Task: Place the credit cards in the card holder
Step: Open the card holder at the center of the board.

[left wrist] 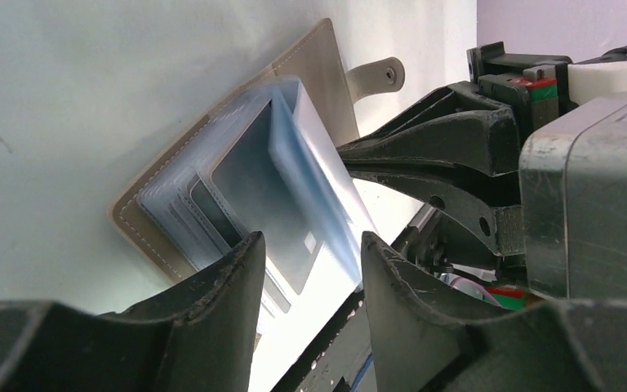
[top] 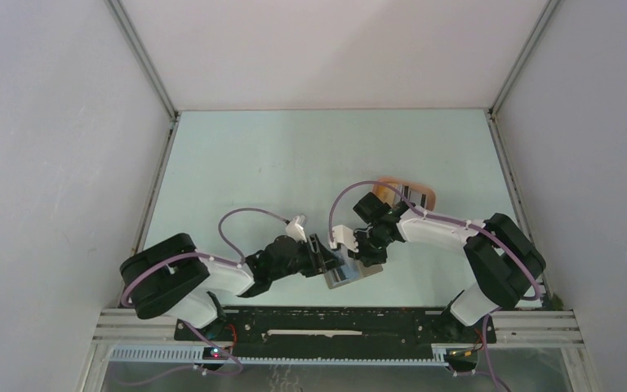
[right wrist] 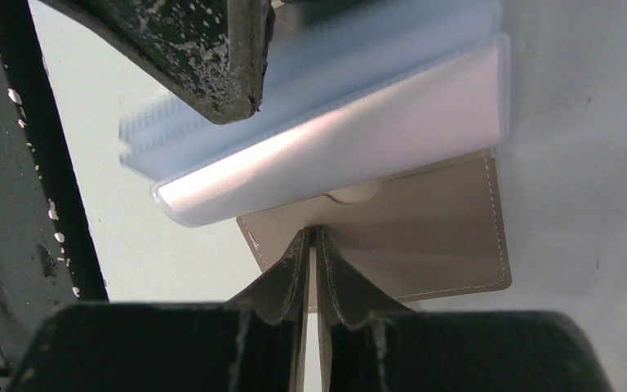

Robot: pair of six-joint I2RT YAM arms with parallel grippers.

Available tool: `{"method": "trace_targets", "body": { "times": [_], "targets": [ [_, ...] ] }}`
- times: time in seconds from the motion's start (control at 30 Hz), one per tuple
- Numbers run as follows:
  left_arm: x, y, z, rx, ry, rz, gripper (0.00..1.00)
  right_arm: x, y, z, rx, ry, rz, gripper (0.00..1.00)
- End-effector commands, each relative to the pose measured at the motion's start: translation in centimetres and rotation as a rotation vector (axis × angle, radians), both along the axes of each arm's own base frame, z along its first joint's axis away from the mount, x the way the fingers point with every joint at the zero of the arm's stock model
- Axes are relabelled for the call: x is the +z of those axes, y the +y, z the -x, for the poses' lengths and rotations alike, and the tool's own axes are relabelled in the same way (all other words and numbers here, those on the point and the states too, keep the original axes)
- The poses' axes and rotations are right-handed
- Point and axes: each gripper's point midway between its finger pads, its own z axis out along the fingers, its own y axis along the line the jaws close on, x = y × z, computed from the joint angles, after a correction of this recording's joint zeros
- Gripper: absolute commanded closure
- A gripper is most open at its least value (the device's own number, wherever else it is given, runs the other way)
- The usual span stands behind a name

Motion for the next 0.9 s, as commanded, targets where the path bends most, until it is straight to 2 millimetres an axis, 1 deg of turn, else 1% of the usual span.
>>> {"method": "trace_targets", "body": {
  "times": [0.0,0.27,0.47,0.53,0.7,0.77,0.87],
  "targets": [
    [0.2,-0.4,-0.3,0.001,0.004,0.019,0.48,0.5,0.1,-0.5,-0.02,-0.005,-0.003,0.86],
    [0.4,-1.0,-0.6,-0.004,0.005,0.049,0.47,1.2,0.3,-0.5,-0.043,0.025,-0.043,0.85],
    [0.2,-1.1,-0.8,-0.004,0.004,0.043,0.49,2.5,0.3,-1.1,-0.101,0.058,-0.091,0.8],
    [-0.1,-0.9,-0.9,-0.003,0.002,0.023,0.52,3.1,0.1,-1.5,-0.124,0.054,-0.11,0.78],
    [-0.9,-0.6,-1.1,-0.008,-0.003,-0.035,0.57,4.8,-1.2,-2.8,-0.182,0.015,-0.144,0.65],
    [-1.1,-0.5,-1.1,-0.011,-0.005,-0.051,0.57,5.5,-1.8,-3.4,-0.205,-0.01,-0.153,0.63],
    [-1.2,-0.5,-1.2,-0.014,-0.01,-0.065,0.58,6.9,-2.4,-4.1,-0.247,-0.039,-0.195,0.63]
  ]
}}
